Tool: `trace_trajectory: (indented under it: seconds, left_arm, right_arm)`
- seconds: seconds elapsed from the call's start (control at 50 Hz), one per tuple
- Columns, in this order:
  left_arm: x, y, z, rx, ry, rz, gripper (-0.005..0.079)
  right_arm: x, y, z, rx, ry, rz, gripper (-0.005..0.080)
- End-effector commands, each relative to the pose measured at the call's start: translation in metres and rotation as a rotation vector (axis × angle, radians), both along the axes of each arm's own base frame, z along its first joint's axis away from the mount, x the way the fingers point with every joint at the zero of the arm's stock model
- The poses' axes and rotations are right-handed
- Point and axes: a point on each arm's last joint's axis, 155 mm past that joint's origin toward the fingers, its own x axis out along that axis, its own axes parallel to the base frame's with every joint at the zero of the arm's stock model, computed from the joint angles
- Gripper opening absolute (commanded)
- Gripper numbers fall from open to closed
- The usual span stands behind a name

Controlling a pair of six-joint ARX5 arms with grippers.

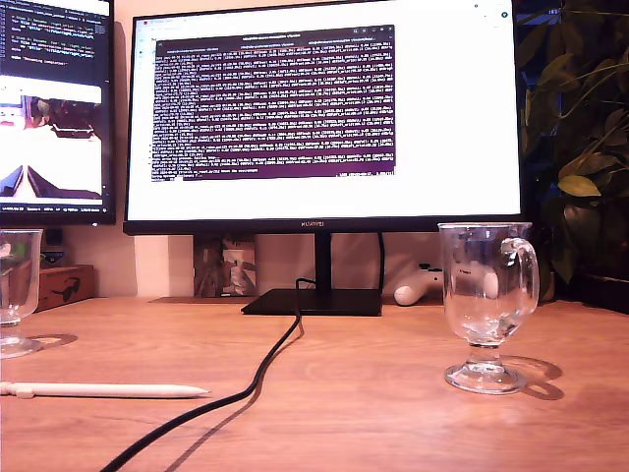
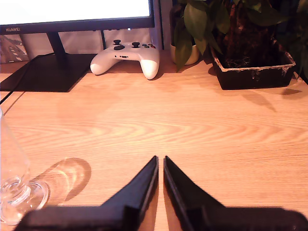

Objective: Pick the small glass cups in front of you with each of your hands, and place them behind the white pen

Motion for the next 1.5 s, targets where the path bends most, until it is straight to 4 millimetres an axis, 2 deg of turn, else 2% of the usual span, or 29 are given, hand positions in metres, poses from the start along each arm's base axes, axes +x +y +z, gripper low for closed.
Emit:
trace_trajectory:
  seconds: [0.0,0.68,0.88,1.02,1.12,1.22,1.3,1.48]
  left_arm:
    - [-0.001,-0.001,-0.019,0.001,0.042,-0.004,-0.0019]
    - [-0.001,-0.001,-0.019,0.001,0.042,-0.004,-0.0019]
    - [-0.001,-0.008,-0.016,-0.099,0.050,-0.025,-0.0019]
    - [-0.005,-0.029,-0.002,-0.267,0.039,-0.116,-0.0019]
    - [-0.010,-0.039,0.014,-0.342,0.046,-0.164,-0.0019]
    - [-0.018,-0.043,0.026,-0.347,0.081,-0.183,-0.0019]
    - [-0.023,-0.045,0.034,-0.354,0.125,-0.185,-0.0019]
    - [-0.025,-0.045,0.042,-0.310,0.241,-0.178,-0.0019]
  right_arm:
    - [0.001,0.001,-0.001,0.001,-0.003,0.004,-0.0008]
    - [0.002,0.002,0.003,0.035,-0.017,0.001,-0.0008]
    - [-0.002,0.028,0.007,0.384,0.021,0.058,-0.0008]
    - [-0.012,0.066,0.037,0.544,0.005,0.256,-0.0011]
    - [-0.019,0.073,0.058,0.631,0.015,0.272,-0.0011]
    - [-0.027,0.077,0.076,0.644,0.044,0.281,-0.0011]
    - [-0.031,0.081,0.083,0.637,0.106,0.285,-0.0011]
    - [-0.039,0.093,0.077,0.578,0.337,0.302,-0.0011]
